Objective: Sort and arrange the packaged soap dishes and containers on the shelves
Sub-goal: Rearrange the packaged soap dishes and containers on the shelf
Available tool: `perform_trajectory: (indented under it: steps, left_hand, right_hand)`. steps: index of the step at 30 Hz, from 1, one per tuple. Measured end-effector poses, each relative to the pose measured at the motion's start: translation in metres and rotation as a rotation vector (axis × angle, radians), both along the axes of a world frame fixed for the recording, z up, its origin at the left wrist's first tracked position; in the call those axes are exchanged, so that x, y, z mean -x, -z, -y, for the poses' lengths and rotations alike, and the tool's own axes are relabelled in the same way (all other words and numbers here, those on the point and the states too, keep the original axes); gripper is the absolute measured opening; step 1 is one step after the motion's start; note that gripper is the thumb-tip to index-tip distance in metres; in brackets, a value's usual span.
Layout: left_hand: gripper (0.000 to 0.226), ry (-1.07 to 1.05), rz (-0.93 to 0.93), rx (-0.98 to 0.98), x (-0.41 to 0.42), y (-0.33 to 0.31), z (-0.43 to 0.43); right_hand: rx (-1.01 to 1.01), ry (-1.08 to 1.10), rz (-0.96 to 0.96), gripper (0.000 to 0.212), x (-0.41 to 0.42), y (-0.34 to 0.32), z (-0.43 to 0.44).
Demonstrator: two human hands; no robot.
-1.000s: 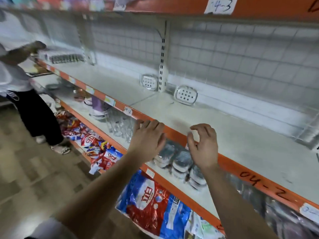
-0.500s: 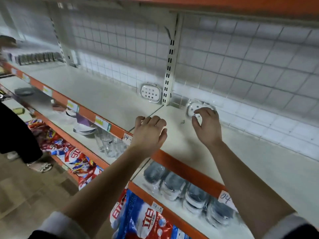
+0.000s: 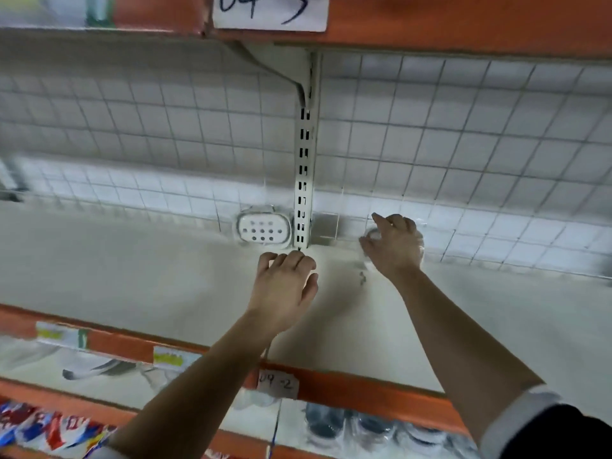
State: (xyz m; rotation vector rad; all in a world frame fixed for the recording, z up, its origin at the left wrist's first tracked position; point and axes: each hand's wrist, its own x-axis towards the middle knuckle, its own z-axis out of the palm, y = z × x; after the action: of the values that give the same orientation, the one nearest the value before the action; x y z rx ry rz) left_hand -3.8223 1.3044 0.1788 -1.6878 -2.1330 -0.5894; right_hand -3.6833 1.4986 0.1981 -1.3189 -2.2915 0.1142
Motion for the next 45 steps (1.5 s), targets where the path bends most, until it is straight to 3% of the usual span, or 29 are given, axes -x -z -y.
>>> perform_trajectory:
  steps: [5,9,15,18,21,28,35,42,45]
  left_hand:
    - [0.015,0.077,0.016,-0.052,0.023,0.011,-0.013]
    - [0.010,0.143,0.048,-0.078,0.029,0.016,-0.021]
    - [0.027,0.220,0.048,-0.059,0.034,0.020,-0.029]
    - [0.036,0.235,0.040,-0.053,0.037,0.019,-0.030]
    - [0.031,0.246,0.037,-0.077,0.048,0.016,-0.034]
    - [0.029,0.030,0.015,-0.166,0.105,-0.002,-0.045]
    - [0.049,-0.167,0.048,0.122,0.147,-0.007,-0.057]
    - [0.028,0.031,0.328,-0.103,0.132,0.001,-0.035]
    - [0.027,0.103,0.334,-0.145,0.122,0.006,-0.026]
  right_hand:
    - [-0.063,0.092,-0.018,0.050,0.004,0.007,0.015]
    - [-0.041,0.089,-0.215,0.039,-0.001,0.016,0.027]
    - [0.000,0.144,-0.430,0.027,-0.018,0.018,0.044]
    - [-0.042,0.108,-0.332,0.034,-0.027,0.027,0.054]
    - [0.081,0.197,-0.242,0.027,-0.027,0.044,0.063]
    - [0.011,0.126,-0.291,0.036,-0.023,0.058,0.075]
    - [0.009,0.133,-0.226,0.047,-0.021,0.059,0.082]
    - [-0.036,0.120,-0.193,0.038,-0.021,0.058,0.081]
    - [-0.020,0.121,-0.177,0.041,-0.020,0.056,0.082]
